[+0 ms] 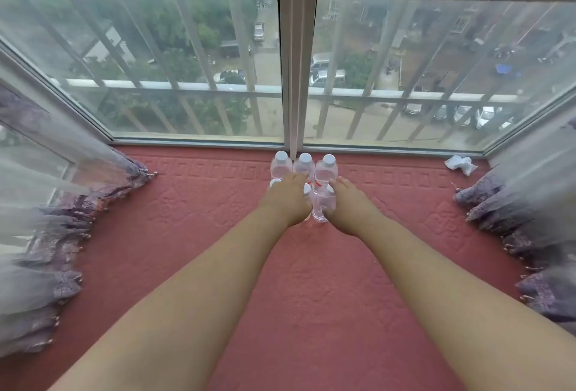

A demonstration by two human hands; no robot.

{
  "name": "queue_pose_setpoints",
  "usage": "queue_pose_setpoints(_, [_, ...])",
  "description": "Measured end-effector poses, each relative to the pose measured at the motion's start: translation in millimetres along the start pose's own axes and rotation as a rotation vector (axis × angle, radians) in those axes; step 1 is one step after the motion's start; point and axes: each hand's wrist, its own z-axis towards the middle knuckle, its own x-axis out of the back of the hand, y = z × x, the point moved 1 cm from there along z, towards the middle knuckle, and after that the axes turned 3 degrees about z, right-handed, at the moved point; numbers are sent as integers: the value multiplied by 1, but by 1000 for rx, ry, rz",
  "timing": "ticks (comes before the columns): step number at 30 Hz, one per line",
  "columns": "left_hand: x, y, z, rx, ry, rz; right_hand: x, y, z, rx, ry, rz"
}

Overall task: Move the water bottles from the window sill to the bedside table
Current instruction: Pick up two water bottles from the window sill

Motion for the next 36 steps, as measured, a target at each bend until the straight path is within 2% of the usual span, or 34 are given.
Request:
queue_pose_setpoints(7, [-18, 0, 17, -25, -67, 48, -13, -6, 8, -44, -55, 34])
queue_pose_setpoints(20, [-70, -24, 5, -60, 60, -16, -43, 15, 8, -39, 217, 152])
queue_pose_setpoints(26, [-86, -38, -27, -91, 118, -32, -59, 24, -20, -50, 205, 120])
queue_pose_setpoints(30, [-89, -48, -55, -109, 131, -50, -64, 21, -46, -45, 277, 220])
queue_pose_setpoints(32, [-93, -52, -73, -120, 114, -70, -69, 19, -60, -18, 253, 228])
queue_pose_setpoints(36, [-107, -57, -116, -110, 53, -79, -87, 23, -93, -15, 89, 222])
